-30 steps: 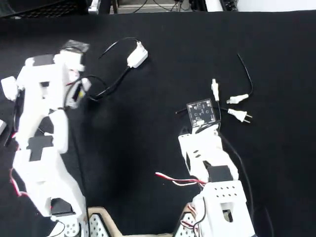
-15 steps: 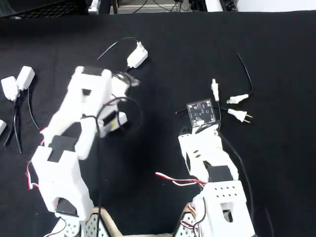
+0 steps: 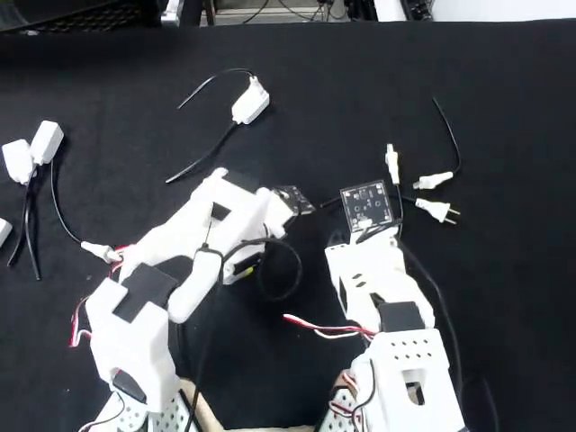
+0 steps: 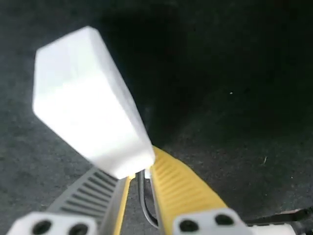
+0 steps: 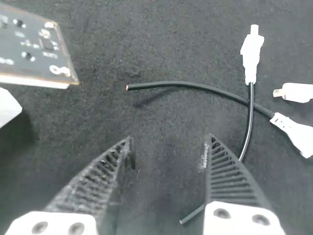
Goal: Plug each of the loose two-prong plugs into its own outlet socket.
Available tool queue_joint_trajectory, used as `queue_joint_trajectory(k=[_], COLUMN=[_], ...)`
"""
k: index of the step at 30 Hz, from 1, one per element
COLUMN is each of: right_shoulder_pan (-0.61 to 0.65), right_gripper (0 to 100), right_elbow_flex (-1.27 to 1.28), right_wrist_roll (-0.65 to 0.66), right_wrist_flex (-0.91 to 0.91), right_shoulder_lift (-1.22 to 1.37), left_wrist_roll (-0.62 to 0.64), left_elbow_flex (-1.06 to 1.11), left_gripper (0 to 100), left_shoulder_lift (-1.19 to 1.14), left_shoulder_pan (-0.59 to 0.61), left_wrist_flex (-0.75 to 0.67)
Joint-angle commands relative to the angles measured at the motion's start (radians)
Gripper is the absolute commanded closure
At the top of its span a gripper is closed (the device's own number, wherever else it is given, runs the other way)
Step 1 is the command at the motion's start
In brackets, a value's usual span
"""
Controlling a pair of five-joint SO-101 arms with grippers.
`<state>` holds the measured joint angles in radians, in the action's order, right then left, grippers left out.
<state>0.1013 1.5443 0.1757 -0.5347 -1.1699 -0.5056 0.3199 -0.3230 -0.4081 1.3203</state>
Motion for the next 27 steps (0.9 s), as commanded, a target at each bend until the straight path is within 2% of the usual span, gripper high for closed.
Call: queue_joint_trajectory(k=[1, 7, 12, 21, 27], right_shoulder_pan=[0.017, 0.017, 0.017, 0.017, 0.017], right_gripper=[77.9, 77.9, 77.9, 77.9, 77.9], right_elbow_flex=[-0.004, -0.004, 0.007, 0.007, 0.005], right_wrist_roll=[0.005, 0.005, 0.005, 0.003, 0.003], right_wrist_flex=[0.017, 0.026, 0.044, 0.044, 0.044], right_shoulder_lift=[-0.002, -0.002, -0.002, -0.002, -0.002], left_wrist_roll=[0.003, -0.008, 0.028, 0.032, 0.032], left_elbow_flex=[0.008, 0.008, -0.033, -0.354, -0.530], left_gripper=[97, 86, 85, 85, 85], left_shoulder_lift=[-0.009, 0.002, 0.002, 0.002, -0.009], left_shoulder_pan=[-0.010, 0.005, -0.002, 0.002, 0.008], left_wrist_flex=[-0.048, -0.038, -0.020, 0.190, 0.238])
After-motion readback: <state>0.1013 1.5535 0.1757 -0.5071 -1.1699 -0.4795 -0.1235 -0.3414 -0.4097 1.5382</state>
